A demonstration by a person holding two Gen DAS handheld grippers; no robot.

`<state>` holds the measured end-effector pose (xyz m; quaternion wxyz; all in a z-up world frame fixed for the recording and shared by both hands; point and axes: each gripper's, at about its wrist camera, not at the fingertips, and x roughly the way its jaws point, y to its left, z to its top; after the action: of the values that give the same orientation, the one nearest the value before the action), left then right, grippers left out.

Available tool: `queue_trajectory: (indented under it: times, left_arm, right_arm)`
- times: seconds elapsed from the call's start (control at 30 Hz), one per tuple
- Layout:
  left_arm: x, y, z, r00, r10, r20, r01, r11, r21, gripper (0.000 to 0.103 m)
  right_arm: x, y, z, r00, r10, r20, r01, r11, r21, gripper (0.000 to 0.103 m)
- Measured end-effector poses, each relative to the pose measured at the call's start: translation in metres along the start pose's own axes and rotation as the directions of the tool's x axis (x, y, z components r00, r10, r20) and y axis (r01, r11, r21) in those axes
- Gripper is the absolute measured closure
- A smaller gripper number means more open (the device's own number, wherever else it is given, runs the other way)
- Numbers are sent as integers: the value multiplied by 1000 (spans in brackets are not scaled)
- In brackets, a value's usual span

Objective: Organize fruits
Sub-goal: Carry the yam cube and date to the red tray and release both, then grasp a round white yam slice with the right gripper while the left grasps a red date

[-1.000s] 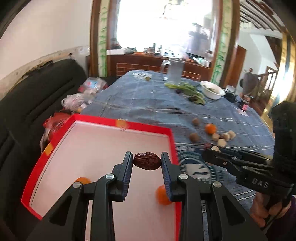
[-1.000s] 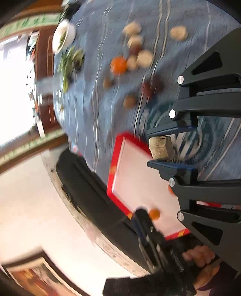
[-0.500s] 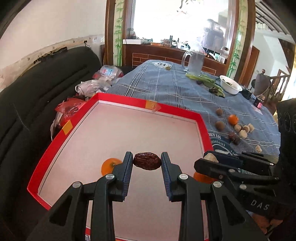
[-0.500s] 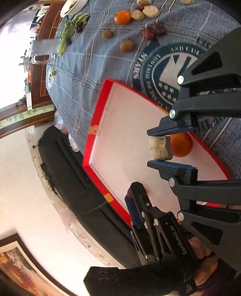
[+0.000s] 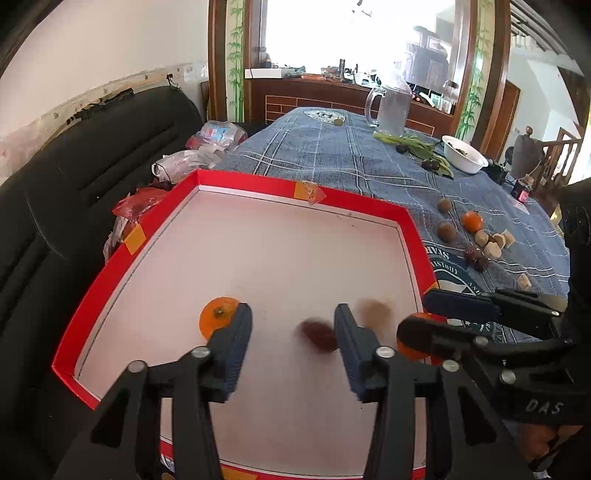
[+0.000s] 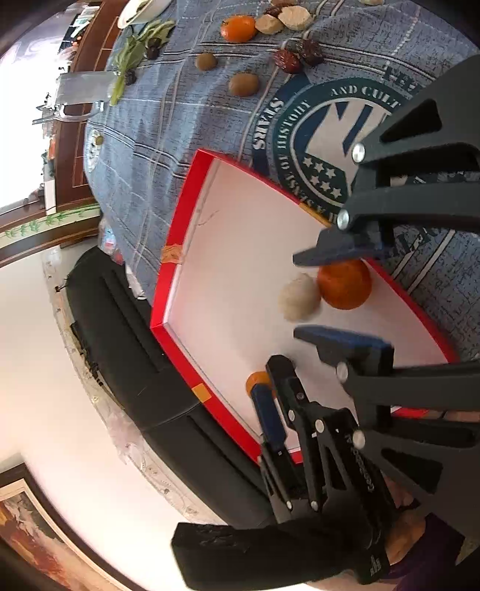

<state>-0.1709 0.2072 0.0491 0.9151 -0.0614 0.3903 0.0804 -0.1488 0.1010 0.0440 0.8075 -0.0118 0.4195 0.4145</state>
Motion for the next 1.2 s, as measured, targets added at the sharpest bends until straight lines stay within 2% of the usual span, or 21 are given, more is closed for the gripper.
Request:
queue_trajectory:
  times: [0.03, 0.27, 0.53, 0.73, 1.07, 1.2]
  left_arm:
    - [0, 0, 0, 1000, 2, 0, -2, 1000, 0, 53]
    - [-1, -5, 0, 1000, 8, -10, -8, 1000, 1, 47]
    - [-3, -26, 1, 1000, -13, -20, 13, 999, 42, 45]
    - [-7, -53, 4, 999, -35, -22, 37, 995, 91, 40]
    - [-11, -120, 14, 993, -112, -18, 113, 965, 238, 37]
    - [-10, -140, 12, 989, -140, -37, 145, 951, 273, 37]
  right_arm:
    - [0, -1, -1, 1000, 10, -6, -10, 1000, 6, 54]
    - [-19, -15, -3, 999, -14, 49, 12, 999, 36, 52]
    - [-50, -64, -11, 993, -67, 96, 51, 986, 161, 50]
    - [-86, -101, -25, 982, -143, 125, 112, 968, 226, 49]
    - [-131, -163, -56, 951, -294, 97, 249, 912, 327, 49]
    - [-135, -179, -61, 942, -329, 66, 288, 893, 345, 49]
